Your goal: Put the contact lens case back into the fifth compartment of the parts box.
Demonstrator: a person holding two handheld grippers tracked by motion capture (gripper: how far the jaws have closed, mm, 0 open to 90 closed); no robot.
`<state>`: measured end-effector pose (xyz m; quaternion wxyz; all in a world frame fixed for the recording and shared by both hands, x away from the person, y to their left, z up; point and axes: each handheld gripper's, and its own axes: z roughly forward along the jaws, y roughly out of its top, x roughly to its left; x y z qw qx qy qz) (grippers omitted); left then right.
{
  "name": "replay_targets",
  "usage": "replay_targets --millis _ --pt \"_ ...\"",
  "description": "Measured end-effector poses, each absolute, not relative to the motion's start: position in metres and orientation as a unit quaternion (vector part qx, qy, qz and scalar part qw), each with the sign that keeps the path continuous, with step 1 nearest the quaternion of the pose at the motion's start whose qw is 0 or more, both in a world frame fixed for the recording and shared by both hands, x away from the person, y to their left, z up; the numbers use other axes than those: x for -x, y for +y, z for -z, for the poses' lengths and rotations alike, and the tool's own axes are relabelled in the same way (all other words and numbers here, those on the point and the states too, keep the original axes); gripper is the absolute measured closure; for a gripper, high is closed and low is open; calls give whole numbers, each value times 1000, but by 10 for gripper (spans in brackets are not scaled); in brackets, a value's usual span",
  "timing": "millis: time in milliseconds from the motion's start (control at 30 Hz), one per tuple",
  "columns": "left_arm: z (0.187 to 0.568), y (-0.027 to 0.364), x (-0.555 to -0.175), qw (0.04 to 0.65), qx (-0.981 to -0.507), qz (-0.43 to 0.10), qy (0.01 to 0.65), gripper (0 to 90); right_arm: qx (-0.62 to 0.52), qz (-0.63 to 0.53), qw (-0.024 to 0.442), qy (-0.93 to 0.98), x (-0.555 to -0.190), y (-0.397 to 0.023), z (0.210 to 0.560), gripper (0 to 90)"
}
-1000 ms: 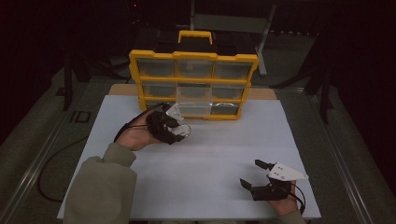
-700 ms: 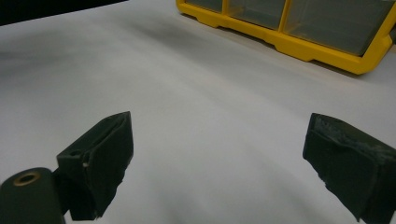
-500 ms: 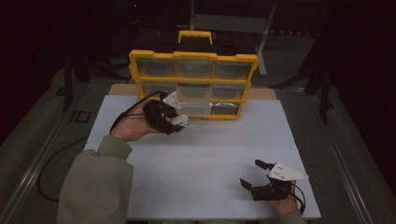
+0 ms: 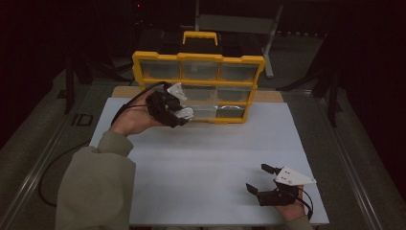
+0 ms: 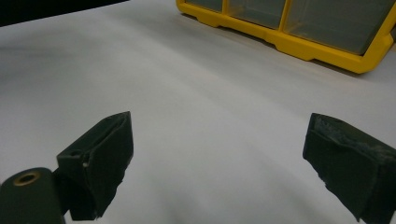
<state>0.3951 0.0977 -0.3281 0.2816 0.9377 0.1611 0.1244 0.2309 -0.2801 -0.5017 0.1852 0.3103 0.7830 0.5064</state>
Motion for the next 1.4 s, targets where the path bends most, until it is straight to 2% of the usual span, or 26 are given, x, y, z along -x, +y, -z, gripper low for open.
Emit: replay_targets --millis 767,1400 --pt "305 99 -426 287 -926 -129 208 493 -313 -507 182 782 -231 -280 503 88" --pt "308 93 -443 288 -915 -133 251 493 -314 -506 179 783 -231 -279 503 88"
